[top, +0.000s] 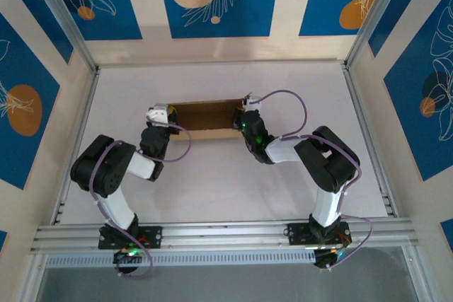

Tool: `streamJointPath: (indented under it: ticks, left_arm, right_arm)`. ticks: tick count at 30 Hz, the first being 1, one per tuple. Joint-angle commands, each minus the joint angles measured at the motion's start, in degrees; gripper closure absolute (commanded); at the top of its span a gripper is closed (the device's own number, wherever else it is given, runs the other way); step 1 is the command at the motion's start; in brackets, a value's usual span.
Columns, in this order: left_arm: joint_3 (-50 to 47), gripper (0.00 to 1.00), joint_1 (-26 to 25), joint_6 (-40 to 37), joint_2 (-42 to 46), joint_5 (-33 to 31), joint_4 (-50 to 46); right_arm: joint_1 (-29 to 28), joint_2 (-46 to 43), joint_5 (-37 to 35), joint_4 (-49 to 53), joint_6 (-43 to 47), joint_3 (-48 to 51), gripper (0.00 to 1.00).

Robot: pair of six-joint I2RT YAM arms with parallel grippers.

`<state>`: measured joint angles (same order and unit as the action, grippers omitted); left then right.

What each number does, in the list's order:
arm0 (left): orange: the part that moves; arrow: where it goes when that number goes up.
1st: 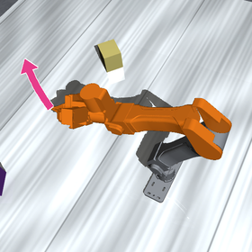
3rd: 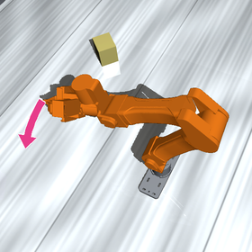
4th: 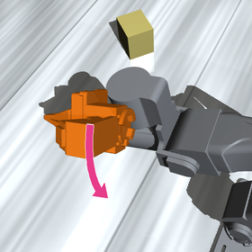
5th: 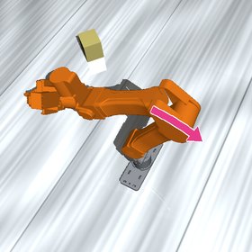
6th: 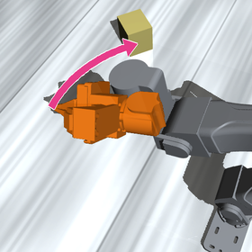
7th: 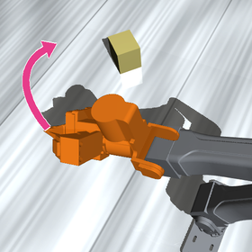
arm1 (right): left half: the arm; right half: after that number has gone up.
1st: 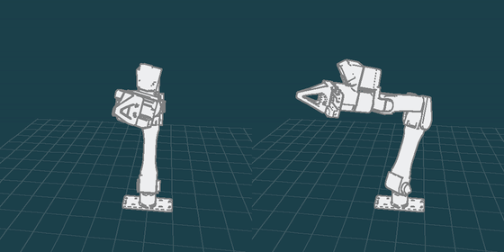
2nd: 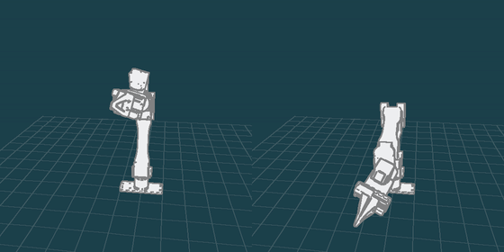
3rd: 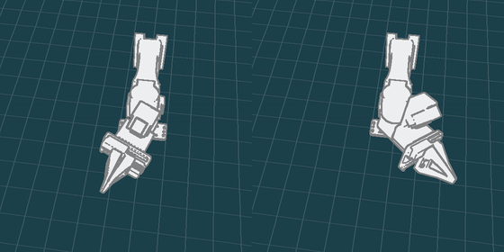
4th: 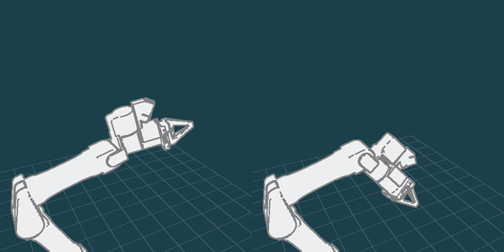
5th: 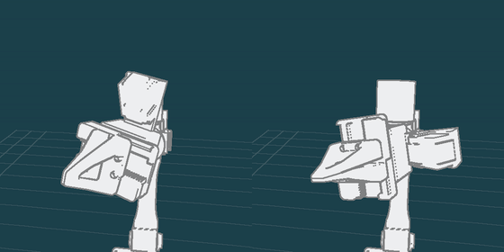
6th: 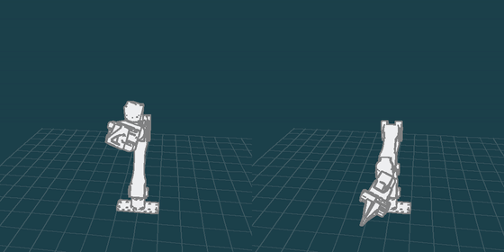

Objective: Fold the paper box

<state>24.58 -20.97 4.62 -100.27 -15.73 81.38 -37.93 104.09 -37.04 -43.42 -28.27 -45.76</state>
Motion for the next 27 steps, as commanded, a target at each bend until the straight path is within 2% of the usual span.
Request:
streamJointPath:
  ticks: [1, 2, 6, 10, 14, 19, 21, 24, 27]
  left_arm:
    - [-0.8, 0.81, -1.7, -1.8, -1.0, 1.9, -0.8]
    - [-0.9, 0.81, -1.7, -2.3, -1.0, 1.9, -0.8]
    - [-1.3, 0.81, -1.7, -3.8, -0.6, 2.2, -0.8]
    - [-1.4, 0.81, -1.7, -5.0, -0.4, 2.6, -0.8]
    - [-1.4, 0.81, -1.7, -5.8, -0.6, 3.1, -0.8]
    - [-1.2, 0.80, -1.7, -6.2, -0.4, 4.2, -0.8]
    - [-1.1, 0.80, -1.7, -6.2, -0.3, 4.8, -0.8]
    - [-1.0, 0.79, -1.7, -6.3, -0.5, 5.5, -0.8]
    - [-1.2, 0.79, -1.7, -6.4, -0.3, 5.9, -0.8]
  right_arm:
    - [-1.2, -0.7, 2.5, 4.0, -1.6, 1.9, 0.72]
    - [-1.2, -1.6, 2.2, 4.0, -1.3, 2.4, 0.65]
    - [-0.5, -5.0, 3.3, 4.0, 0.4, 4.3, 0.47]
    - [0.0, -8.4, 5.8, 3.5, 3.4, 6.3, 0.37]
    - [0.0, -13.1, 8.4, 3.3, 5.0, 9.8, 0.33]
    - [0.0, -25.0, 10.6, 2.7, 5.3, 17.4, 0.34]
    - [0.1, -31.1, 11.9, 6.7, 6.4, 17.6, 0.37]
    - [0.4, -37.2, 10.9, 23.7, 6.3, 8.8, 0.45]
    - [1.8, -36.2, 9.8, 39.0, 6.4, -3.7, 0.55]
